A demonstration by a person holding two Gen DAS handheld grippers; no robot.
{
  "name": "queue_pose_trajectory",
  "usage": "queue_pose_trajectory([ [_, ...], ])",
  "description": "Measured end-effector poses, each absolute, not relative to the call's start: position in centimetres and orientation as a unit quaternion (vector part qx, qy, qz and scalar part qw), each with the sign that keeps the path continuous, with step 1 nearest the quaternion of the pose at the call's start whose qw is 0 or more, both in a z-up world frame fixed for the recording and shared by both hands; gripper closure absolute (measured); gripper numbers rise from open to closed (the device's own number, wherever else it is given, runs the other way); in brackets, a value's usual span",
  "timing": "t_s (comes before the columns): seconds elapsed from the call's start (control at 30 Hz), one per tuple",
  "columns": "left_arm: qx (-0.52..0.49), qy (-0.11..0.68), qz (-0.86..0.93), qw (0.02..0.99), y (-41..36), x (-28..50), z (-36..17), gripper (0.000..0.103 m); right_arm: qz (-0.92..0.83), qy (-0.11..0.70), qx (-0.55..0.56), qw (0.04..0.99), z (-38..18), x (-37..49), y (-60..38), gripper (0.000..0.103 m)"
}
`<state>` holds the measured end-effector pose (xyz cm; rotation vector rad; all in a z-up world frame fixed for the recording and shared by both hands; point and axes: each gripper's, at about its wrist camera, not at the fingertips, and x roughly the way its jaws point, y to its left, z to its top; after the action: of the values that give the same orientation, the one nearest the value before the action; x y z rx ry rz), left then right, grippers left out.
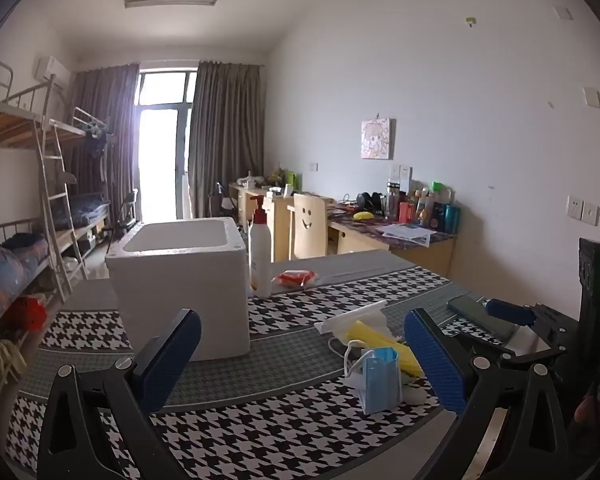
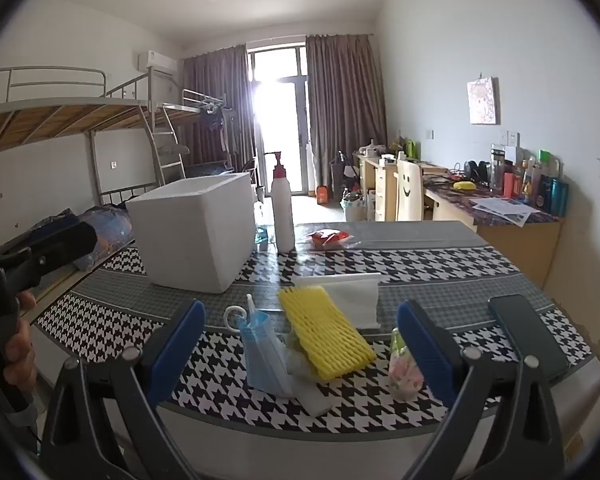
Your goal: Organize soft objects
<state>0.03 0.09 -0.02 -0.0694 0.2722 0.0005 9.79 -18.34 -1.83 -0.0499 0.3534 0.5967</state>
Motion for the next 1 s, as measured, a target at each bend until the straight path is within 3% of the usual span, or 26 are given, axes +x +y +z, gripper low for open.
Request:
queue_pose_trajectory([
  [1.0, -0.021, 0.143, 0.011, 0.989, 0.17, 0.31, -0.14, 0.001, 0.287, 0.18, -0.021, 0.941, -1.69, 10.18, -18.99, 0.004],
])
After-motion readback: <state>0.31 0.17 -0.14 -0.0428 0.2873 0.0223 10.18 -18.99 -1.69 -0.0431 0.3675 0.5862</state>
